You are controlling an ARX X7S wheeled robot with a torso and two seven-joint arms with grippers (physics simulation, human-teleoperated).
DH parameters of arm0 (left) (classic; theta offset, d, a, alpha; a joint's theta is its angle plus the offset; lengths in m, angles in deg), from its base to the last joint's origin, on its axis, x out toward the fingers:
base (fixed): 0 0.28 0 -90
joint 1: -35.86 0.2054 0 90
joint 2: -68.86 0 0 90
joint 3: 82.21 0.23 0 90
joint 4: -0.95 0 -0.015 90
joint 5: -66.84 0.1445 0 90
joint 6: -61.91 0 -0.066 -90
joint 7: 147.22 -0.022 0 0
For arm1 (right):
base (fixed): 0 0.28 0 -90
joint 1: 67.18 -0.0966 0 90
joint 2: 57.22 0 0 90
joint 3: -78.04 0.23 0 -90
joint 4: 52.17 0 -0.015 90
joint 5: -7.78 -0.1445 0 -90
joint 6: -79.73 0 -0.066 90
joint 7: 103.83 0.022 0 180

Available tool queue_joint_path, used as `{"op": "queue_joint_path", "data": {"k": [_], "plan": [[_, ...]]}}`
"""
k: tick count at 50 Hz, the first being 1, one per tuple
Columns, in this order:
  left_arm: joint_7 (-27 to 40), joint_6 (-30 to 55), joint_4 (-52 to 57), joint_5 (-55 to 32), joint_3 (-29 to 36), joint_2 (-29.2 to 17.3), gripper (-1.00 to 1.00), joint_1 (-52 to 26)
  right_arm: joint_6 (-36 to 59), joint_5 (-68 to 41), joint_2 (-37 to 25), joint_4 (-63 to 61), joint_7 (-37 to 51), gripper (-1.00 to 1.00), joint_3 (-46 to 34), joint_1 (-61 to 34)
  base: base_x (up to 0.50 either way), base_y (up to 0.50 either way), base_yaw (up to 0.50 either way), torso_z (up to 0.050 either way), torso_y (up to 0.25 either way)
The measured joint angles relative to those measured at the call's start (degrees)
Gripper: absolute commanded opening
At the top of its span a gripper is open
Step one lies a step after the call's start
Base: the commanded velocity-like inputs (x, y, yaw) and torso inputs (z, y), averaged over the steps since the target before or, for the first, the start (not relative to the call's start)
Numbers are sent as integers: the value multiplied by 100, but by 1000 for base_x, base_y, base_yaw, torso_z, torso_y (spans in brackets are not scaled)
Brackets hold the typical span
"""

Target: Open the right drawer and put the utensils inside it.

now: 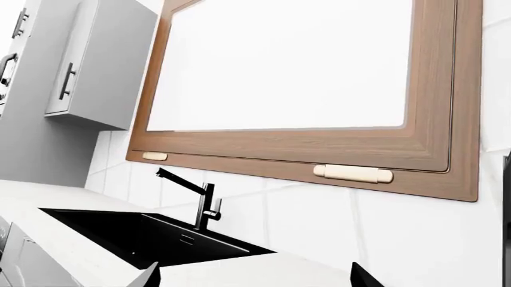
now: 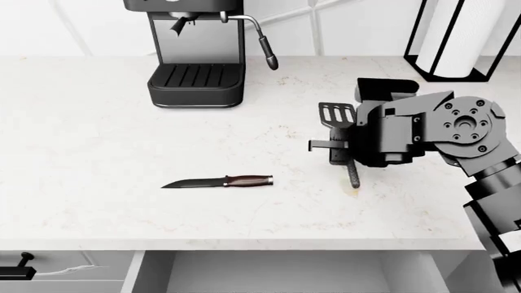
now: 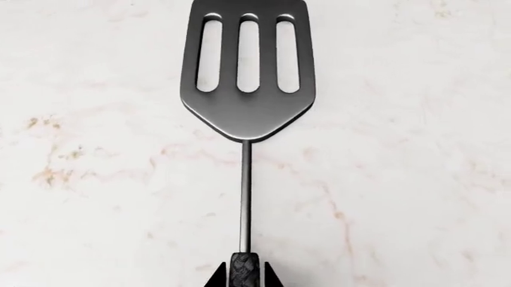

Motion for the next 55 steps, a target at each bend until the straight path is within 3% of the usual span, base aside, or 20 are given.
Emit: {"op": "queue_joint_path", "data": {"k": [22, 37, 47, 55], "plan": [[-21, -32, 20, -58, -60, 20, 100, 27, 245, -561, -627, -938, 760, -100, 160, -368, 0, 0, 0, 0, 0], [-38, -37, 29, -76, -64, 30, 100, 22, 921, -1158, -1450, -1853, 1180, -100, 212, -719, 0, 0, 0, 0, 0], [-42, -28, 1, -61, -26, 25, 100, 0, 1525, -1140, -1841, -2235, 1055, -100, 141, -950, 0, 0, 0, 0, 0], [-32, -6, -13, -35, 9, 14, 100, -24, 1933, -637, -2053, -2637, 459, -100, 197, -1037, 0, 0, 0, 0, 0]]}}
